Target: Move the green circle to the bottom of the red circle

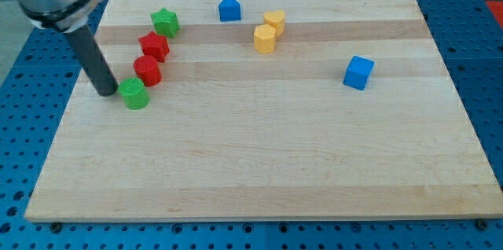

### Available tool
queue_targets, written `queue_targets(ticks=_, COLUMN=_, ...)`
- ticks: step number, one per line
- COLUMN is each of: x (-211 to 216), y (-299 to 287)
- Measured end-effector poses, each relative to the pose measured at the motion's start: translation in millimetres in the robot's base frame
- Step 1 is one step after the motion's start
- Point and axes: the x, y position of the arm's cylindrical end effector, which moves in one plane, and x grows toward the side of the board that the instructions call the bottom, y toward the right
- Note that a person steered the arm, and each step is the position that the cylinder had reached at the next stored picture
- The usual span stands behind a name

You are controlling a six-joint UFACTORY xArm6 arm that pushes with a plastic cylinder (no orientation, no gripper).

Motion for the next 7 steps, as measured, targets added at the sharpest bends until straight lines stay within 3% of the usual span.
queue_targets(ticks=3, x=55, y=31)
queue_targets(ticks=4, x=112, y=44)
queue_targets(ticks=5, x=64, y=135)
queue_targets(ticks=6, x=34, y=132)
queue_targets(ticks=7, x=31, y=99)
